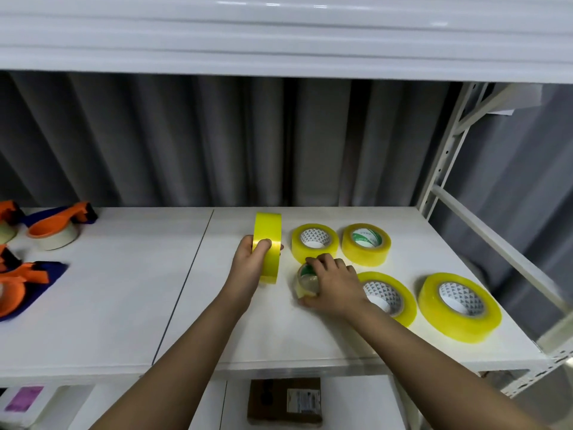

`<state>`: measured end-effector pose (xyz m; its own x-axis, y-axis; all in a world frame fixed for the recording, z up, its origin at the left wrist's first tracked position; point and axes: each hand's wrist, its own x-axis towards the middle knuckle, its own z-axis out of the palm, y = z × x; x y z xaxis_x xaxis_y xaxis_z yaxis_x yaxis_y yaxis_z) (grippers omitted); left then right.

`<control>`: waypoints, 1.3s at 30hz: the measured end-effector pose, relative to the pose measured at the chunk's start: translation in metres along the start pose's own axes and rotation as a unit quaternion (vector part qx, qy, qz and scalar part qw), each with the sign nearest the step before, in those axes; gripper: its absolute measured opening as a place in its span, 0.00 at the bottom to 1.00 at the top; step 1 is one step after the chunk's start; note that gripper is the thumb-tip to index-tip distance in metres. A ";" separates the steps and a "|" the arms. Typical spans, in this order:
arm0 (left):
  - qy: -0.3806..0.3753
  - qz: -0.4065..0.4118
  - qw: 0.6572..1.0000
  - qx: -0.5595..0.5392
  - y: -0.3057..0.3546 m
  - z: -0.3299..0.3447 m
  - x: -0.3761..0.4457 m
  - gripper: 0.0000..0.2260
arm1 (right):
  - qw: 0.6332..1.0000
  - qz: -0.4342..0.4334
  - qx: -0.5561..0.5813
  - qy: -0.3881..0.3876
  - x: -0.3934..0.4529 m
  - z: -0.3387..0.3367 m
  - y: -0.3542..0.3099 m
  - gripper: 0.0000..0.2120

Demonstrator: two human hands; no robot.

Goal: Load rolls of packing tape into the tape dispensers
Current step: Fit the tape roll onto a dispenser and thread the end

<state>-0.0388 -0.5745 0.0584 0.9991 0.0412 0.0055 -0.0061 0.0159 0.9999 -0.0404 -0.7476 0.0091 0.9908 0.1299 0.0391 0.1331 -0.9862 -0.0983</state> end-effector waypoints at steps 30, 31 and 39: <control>-0.090 0.064 0.993 0.034 -0.010 0.013 -0.025 0.03 | 0.762 0.075 0.643 0.011 -0.018 -0.060 -0.036 0.19; -0.096 0.071 0.992 0.035 -0.011 0.015 -0.027 0.03 | 0.730 0.066 0.680 -0.028 -0.019 -0.064 -0.037 0.19; -0.099 0.043 0.993 0.041 -0.007 0.004 -0.042 0.07 | 0.645 0.016 0.759 -0.083 -0.013 -0.030 -0.030 0.26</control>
<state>-0.0802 -0.5801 0.0515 0.9836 -0.1588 0.0856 -0.0963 -0.0606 0.9935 -0.0578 -0.7225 0.0418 0.9659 0.2455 -0.0825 -0.1412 0.2321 -0.9624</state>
